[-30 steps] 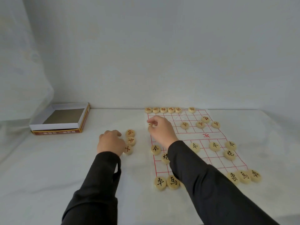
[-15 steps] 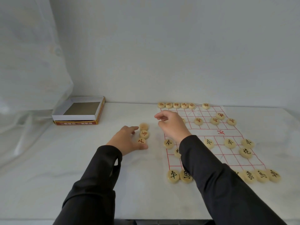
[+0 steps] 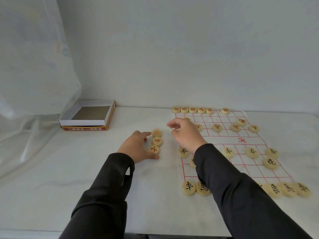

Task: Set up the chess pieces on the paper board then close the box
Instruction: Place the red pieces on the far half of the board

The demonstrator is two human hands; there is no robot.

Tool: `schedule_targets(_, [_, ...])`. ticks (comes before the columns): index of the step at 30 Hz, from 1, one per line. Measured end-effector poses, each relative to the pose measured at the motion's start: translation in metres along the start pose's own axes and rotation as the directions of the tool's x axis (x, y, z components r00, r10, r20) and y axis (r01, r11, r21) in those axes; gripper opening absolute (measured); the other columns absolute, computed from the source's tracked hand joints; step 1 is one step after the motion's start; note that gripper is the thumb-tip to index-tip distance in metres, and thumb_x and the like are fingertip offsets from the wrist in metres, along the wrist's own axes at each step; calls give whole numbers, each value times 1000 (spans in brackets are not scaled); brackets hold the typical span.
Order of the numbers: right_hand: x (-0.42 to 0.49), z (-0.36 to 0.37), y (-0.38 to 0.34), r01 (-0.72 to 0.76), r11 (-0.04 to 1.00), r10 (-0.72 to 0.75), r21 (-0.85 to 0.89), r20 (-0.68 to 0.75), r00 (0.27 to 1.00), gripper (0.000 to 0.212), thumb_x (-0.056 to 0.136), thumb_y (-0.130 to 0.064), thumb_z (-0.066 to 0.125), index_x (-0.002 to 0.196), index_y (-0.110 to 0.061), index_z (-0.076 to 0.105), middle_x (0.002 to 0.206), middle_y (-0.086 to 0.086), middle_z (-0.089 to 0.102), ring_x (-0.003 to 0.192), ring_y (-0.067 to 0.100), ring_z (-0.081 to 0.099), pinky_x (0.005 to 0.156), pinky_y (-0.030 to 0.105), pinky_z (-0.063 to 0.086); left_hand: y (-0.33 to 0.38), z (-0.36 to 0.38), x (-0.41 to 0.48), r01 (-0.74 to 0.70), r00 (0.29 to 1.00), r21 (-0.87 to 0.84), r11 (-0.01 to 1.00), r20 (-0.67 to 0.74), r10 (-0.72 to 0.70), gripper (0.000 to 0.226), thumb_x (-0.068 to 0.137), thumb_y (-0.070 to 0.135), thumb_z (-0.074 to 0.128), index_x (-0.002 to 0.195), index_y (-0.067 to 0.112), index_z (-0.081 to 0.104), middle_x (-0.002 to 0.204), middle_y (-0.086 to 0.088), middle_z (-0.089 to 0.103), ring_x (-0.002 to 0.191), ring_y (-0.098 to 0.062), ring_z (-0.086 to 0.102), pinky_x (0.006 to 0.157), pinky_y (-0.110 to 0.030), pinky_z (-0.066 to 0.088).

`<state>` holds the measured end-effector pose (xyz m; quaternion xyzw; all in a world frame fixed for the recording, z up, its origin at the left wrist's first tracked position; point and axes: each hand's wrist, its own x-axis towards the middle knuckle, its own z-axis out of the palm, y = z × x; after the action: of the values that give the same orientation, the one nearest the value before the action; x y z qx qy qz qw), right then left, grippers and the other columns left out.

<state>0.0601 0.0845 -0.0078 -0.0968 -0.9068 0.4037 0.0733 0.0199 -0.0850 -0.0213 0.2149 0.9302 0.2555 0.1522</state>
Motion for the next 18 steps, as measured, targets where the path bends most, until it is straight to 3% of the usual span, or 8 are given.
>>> schedule_targets(10, [0,-6,1,19,996,-11,-83,101,995,36,90,5,40,112,-15,62,111,1,63,102,9,55,82,14,38,-12,-13,-3,33,997,-13,999,70,-32,80,72,21,78,140,24,36,107,5,48,84,-10,49,83,-20,42])
schedule_targets(18, [-6,4,-8,200,953,-133,-227,279,951,37,87,-3,56,116,-25,64,132,1,41,127,16,36,98,19,25,-20,-9,1,66,998,-44,997,-16,-67,60,81,3,66,134,22,46,103,4,50,84,-12,49,80,-19,40])
